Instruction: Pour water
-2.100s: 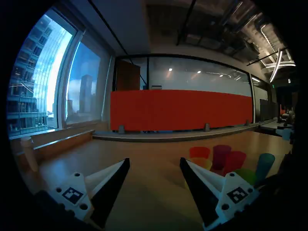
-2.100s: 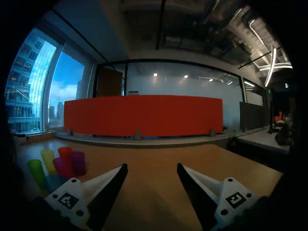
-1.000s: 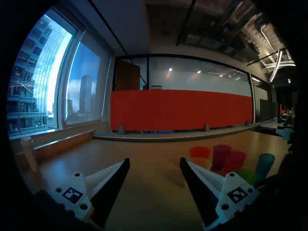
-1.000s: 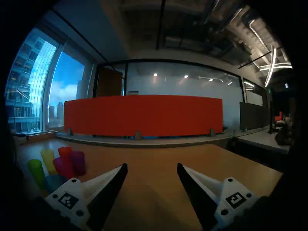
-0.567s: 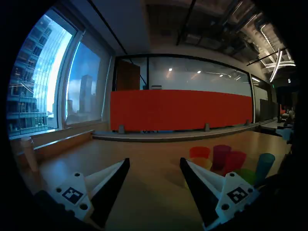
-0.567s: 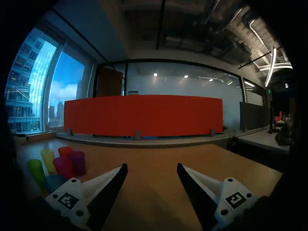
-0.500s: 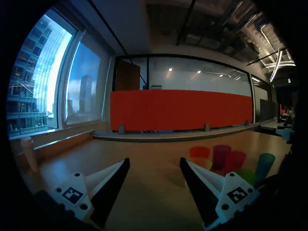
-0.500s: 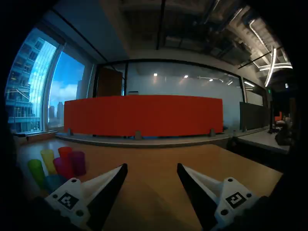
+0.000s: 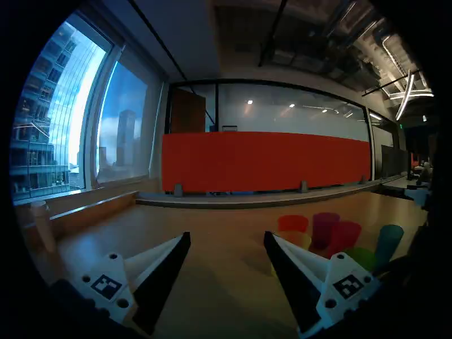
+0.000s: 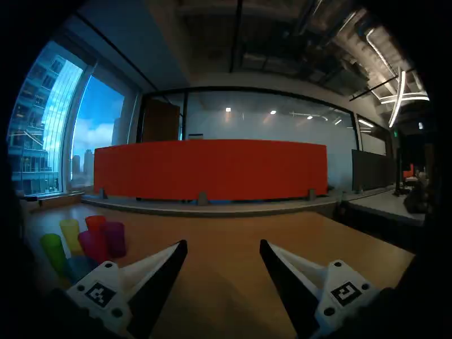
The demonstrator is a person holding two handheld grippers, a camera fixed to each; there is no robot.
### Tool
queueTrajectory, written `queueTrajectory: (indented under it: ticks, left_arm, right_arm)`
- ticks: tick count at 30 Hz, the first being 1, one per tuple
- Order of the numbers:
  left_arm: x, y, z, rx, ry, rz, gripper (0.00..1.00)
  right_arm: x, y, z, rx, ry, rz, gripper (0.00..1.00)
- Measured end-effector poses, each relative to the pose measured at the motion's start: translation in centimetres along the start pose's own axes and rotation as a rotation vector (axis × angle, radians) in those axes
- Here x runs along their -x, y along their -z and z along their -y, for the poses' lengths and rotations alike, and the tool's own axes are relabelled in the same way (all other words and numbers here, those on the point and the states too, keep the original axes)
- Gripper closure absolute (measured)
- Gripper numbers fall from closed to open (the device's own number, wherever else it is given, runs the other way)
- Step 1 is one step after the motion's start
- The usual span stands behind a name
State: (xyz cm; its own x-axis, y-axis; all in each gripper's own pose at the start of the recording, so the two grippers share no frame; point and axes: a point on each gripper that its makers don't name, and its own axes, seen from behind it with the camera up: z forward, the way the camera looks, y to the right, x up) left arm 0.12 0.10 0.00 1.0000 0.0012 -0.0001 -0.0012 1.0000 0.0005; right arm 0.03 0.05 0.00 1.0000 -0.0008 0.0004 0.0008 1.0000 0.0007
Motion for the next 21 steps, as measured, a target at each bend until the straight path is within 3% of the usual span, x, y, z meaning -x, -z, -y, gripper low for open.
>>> queueTrajectory:
  ticks: [15, 21]
  left_arm:
    - [0.2, 0.0, 0.4, -0.021, 0.01, 0.018, 0.03]
    - [-1.4, -0.5, 1.0, -0.026, 0.066, 0.052, 0.03]
  right_arm:
    - [0.2, -0.2, 0.0, -0.005, -0.003, 0.019, 0.01]
    - [-1.6, -0.6, -0.4, -0.013, -0.018, 0.04, 0.0]
